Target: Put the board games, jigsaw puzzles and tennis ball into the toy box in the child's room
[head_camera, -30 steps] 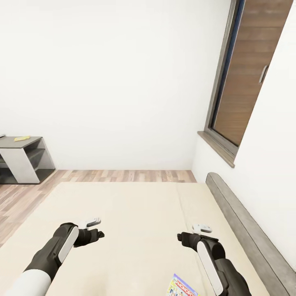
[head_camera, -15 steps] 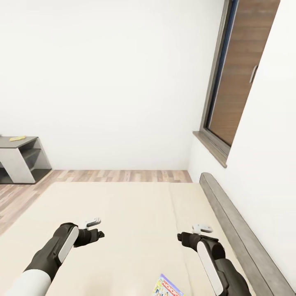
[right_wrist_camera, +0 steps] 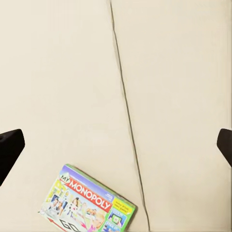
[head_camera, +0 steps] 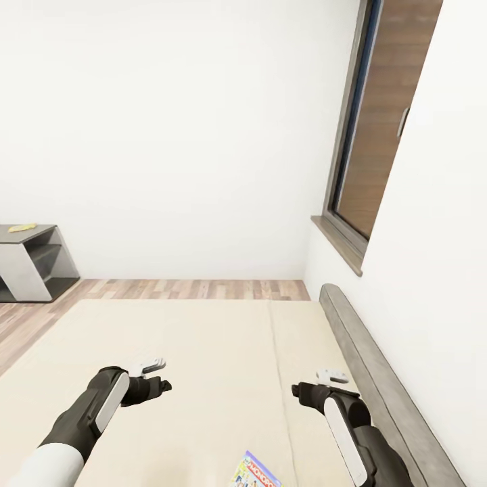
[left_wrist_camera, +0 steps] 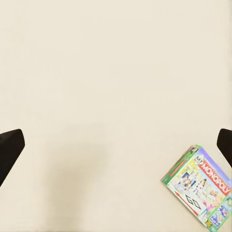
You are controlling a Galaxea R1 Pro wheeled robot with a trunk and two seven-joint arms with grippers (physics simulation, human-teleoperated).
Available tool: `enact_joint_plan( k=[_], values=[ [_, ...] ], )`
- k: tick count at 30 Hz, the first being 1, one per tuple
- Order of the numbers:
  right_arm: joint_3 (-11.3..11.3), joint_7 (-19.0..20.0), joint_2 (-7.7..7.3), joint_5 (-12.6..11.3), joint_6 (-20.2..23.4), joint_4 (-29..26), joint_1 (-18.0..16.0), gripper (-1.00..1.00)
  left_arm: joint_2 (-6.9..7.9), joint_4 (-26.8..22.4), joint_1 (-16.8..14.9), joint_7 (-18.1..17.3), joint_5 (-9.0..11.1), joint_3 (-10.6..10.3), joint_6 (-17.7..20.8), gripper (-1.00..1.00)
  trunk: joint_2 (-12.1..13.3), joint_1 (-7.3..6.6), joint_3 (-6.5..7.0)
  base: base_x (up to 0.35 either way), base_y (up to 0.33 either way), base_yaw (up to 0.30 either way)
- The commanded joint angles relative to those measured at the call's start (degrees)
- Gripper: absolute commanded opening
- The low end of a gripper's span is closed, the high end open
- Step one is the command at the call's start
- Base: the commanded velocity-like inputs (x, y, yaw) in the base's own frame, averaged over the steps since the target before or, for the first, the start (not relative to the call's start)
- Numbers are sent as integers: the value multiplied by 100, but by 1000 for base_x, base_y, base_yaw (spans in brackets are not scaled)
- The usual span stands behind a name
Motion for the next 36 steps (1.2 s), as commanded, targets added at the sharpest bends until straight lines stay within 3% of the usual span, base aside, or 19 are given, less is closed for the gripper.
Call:
enact_joint_plan(
  k=[1,12,15,19,21,24,26,29,31,36],
  values=[
    [6,-57,-2,-60,13,1,-8,100,4,-6,-4,5,12,-7,23,100,-13,4,-13,0,-49,0],
    [1,-50,-4,-72,15,52,-11,100,23,-29,-3,-18,42,43,36,100,-13,4,-13,0,-8,0],
    [-1,-49,-1,-79,16,59,-11,100,115,-43,-2,-241,67,74,75,100,-13,4,-13,0,0,0],
    [-12,-48,-1,-97,17,69,-11,100,344,-48,-2,-1013,75,84,154,100,-13,4,-13,0,0,0],
    [-20,-48,0,-116,21,74,-12,100,522,-49,0,-1703,71,87,228,100,-13,4,-13,0,0,0],
    [-27,-48,5,-139,69,85,-17,100,932,-46,-2,-3188,38,79,291,100,-13,4,-13,0,0,0],
    [-31,-51,6,-142,87,94,-29,100,1071,-41,0,-3657,32,73,299,100,-13,4,-13,0,0,0],
    [-35,-49,10,-155,141,197,-64,100,1371,-35,3,-4698,20,66,308,100,-13,4,-13,0,0,0],
    [-38,-49,14,-163,215,274,-89,100,1498,-32,8,-5236,13,65,306,100,-13,4,-13,0,0,0],
    [-56,-46,14,-175,579,461,-290,100,1648,-25,16,-6050,5,63,298,100,-13,4,-13,0,0,0]
  ],
)
